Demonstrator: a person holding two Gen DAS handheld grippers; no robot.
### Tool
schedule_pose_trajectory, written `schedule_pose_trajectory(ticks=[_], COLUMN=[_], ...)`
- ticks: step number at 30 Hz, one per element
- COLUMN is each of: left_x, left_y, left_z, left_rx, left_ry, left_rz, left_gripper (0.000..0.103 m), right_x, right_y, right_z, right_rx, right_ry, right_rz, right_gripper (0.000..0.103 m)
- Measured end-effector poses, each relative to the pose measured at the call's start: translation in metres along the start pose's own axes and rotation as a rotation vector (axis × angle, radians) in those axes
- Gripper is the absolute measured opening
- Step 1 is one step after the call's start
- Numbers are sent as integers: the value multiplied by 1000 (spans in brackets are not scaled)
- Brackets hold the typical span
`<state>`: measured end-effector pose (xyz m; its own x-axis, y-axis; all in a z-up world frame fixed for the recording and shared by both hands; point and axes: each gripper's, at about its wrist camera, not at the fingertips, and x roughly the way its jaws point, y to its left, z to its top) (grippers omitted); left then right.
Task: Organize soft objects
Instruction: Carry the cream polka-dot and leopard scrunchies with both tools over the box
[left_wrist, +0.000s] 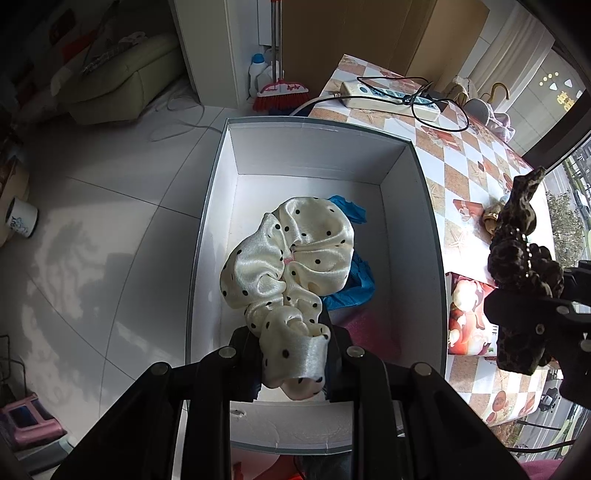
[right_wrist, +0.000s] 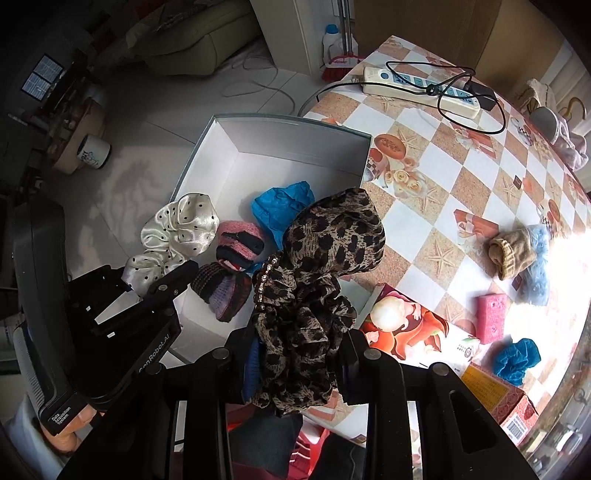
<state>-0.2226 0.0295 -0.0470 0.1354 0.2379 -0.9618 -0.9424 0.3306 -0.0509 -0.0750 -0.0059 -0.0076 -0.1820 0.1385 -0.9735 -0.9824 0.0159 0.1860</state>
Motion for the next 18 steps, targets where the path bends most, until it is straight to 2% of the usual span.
schedule_pose_trajectory(ticks=[18], left_x=[12], left_y=[7], left_z=[11], left_rx=[-8], left_ry=[21], left_rz=[20], left_gripper=[26], right_x=[21], right_y=[9], right_z=[22], right_rx=[-25], right_ry=[25], right_rz=[-9], right_gripper=[34])
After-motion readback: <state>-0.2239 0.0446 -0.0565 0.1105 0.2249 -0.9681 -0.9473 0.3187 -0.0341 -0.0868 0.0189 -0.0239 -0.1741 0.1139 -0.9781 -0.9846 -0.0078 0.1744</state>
